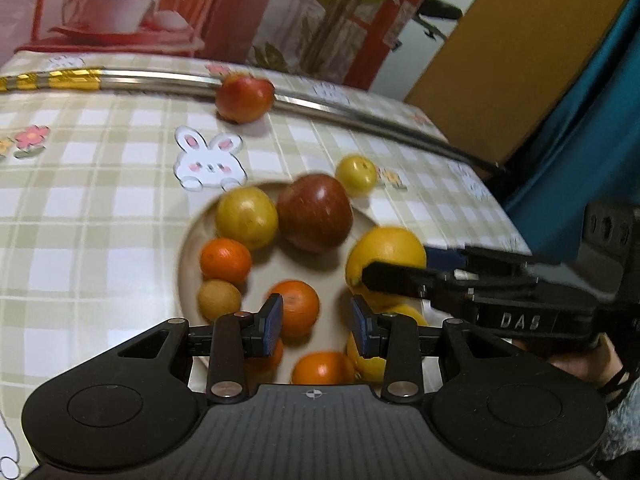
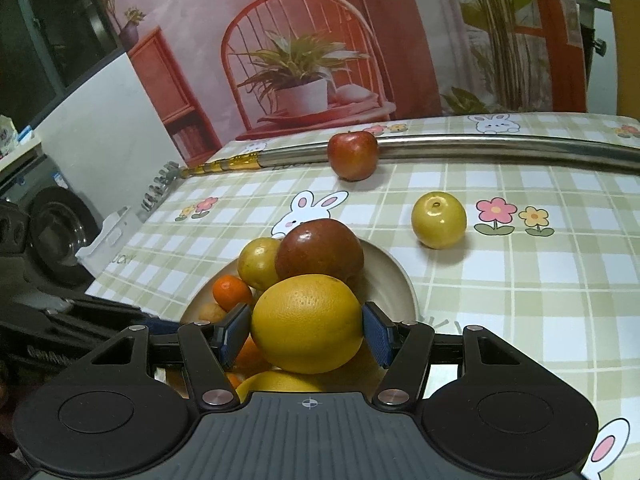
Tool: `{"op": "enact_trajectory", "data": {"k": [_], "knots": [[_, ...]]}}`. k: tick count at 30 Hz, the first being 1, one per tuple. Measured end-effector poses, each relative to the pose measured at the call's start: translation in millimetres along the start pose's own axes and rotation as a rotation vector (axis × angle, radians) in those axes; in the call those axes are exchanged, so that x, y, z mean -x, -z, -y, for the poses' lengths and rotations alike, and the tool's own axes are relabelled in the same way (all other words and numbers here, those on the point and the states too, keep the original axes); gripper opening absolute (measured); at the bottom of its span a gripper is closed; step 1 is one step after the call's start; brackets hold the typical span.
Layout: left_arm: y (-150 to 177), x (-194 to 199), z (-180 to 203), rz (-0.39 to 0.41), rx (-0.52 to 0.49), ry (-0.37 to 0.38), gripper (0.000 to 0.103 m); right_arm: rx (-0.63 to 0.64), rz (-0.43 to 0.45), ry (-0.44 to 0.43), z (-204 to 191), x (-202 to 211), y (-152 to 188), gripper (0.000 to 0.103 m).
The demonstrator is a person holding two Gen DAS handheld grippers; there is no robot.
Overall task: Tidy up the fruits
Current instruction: 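Carry the mandarin and grapefruit over the white plate and open both grippers, then grasp the yellow-green fruit on the table with the left gripper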
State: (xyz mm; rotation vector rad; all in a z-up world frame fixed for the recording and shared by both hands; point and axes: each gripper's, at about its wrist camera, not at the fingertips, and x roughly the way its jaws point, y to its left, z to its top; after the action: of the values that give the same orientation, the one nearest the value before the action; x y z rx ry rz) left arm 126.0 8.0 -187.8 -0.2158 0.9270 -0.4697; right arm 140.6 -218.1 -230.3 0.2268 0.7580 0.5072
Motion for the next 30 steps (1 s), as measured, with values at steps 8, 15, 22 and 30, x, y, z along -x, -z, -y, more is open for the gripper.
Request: {"op": "enact_trajectory", "data": {"k": [8, 15, 22, 30], "knots": [[-10, 21, -8, 0.102, 0.021, -0.081, 0.038, 0.001, -0.027, 0.009, -7, -7, -3, 0.057], [-13, 29, -18, 0.139, 0.060, -0.129, 0.038, 0.003, -0.055, 0.019, -11, -16, -2, 0.056], [-11, 29, -21, 0.136, 0.069, -0.144, 0.039, 0.003, -0.066, 0.016, -10, -16, 0, 0.052], [-9, 29, -20, 0.130, 0.071, -0.162, 0.039, -0.001, -0.057, 0.013, -10, -7, -1, 0.052]]}}
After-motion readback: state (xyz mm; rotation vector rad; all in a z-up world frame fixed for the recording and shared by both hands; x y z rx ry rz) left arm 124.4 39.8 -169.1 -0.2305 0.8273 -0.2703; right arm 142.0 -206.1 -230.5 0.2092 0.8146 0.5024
